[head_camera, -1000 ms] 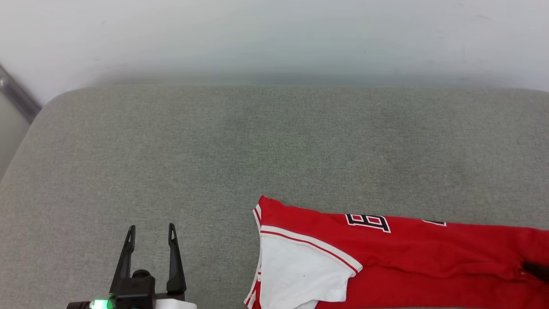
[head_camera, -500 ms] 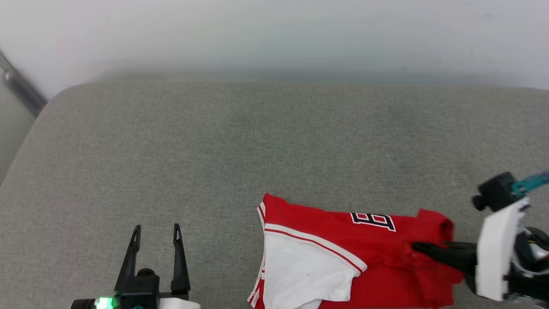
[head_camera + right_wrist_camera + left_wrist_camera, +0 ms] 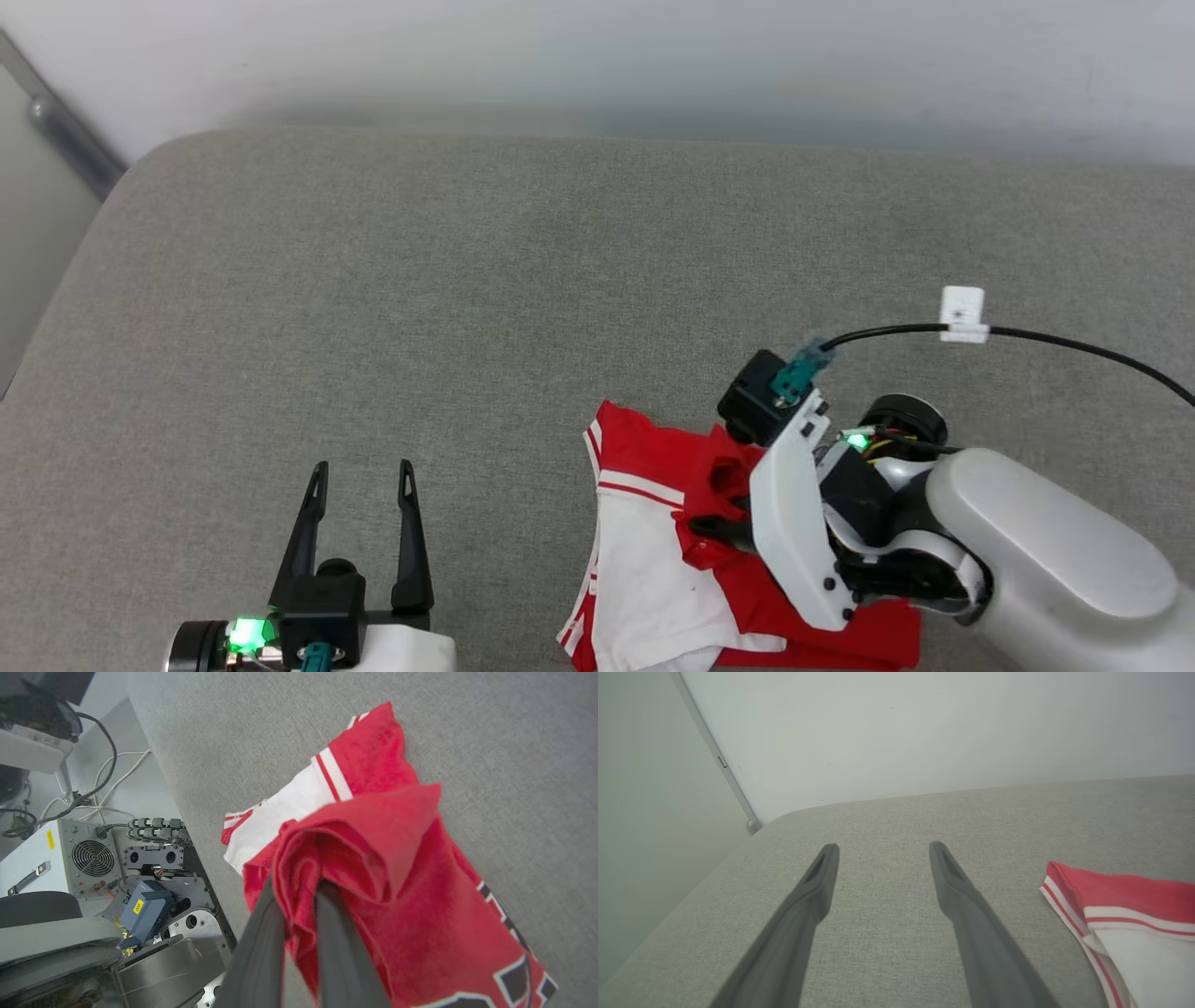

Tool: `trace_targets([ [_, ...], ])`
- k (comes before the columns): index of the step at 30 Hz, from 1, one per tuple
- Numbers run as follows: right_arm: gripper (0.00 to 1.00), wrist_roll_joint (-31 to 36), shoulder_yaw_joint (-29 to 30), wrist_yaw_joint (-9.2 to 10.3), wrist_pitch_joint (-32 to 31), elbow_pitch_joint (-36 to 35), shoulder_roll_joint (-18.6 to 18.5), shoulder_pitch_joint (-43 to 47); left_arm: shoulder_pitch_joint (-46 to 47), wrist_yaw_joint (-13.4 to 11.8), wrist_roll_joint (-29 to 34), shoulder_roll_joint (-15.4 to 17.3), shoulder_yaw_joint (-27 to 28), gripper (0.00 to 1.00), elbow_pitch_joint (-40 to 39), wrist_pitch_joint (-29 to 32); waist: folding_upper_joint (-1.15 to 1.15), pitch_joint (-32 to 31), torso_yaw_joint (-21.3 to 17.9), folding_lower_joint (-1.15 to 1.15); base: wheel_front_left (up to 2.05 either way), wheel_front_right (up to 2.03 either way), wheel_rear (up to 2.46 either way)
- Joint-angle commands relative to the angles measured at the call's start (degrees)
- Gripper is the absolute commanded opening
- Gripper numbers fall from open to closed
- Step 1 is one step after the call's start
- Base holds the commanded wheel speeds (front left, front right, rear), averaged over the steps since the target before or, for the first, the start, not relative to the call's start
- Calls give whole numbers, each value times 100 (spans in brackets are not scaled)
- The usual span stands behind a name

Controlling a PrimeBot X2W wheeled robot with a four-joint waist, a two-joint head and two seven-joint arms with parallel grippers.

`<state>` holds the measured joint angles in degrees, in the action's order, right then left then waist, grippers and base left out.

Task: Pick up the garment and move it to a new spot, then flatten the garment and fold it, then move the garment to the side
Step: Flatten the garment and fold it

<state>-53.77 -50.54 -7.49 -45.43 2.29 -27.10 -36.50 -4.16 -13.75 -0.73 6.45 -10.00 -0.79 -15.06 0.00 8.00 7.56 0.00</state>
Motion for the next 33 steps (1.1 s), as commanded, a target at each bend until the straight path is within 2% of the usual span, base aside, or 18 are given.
trace_targets([
  [1, 0, 76, -169, 1, -5, 166, 85, -182, 74, 13, 11, -33, -7, 100, 21, -14, 0, 40, 45, 0, 0, 0, 0],
  [7, 0, 127, -838, 1, 112, 1128, 526, -720, 170, 68, -3, -85, -44, 100, 59, -14, 0, 201, 151, 0, 0, 0, 0],
  [17, 0, 34, -1667, 1, 504, 2102, 674, -1077, 328, 117, -28, -157, 3, 100, 146, -14, 0, 392, 176, 0, 0, 0, 0],
  [18, 12, -10, -1712, 1, 584, 2110, 668, -1099, 336, 139, -23, -158, 6, 100, 157, -14, 0, 389, 163, 0, 0, 0, 0],
  [19, 41, -56, -1742, 1, 677, 2089, 658, -1142, 334, 152, -17, -153, 17, 100, 168, -14, 0, 380, 143, 0, 0, 0, 0],
  [20, 100, -97, -1775, 1, 778, 2043, 649, -1192, 325, 147, -15, -146, 34, 100, 181, -14, 0, 361, 116, 0, 0, 0, 0],
  [25, 100, -207, -1853, 1, 1525, 1600, 411, -1404, 266, 200, 1, -105, 81, 100, 245, -14, 0, 191, 4, 0, 0, 0, 0],
  [29, 100, -43, -1612, 2, 2774, 1248, 142, -1548, 209, 241, 21, -76, 117, 100, 285, -14, 0, 61, -105, 0, 0, 0, 0],
  [33, 100, 338, -1186, 1, 3983, 1310, -100, -1595, 124, 261, 31, -53, 133, 100, 292, -14, 0, -45, -215, 0, 0, 0, 0],
])
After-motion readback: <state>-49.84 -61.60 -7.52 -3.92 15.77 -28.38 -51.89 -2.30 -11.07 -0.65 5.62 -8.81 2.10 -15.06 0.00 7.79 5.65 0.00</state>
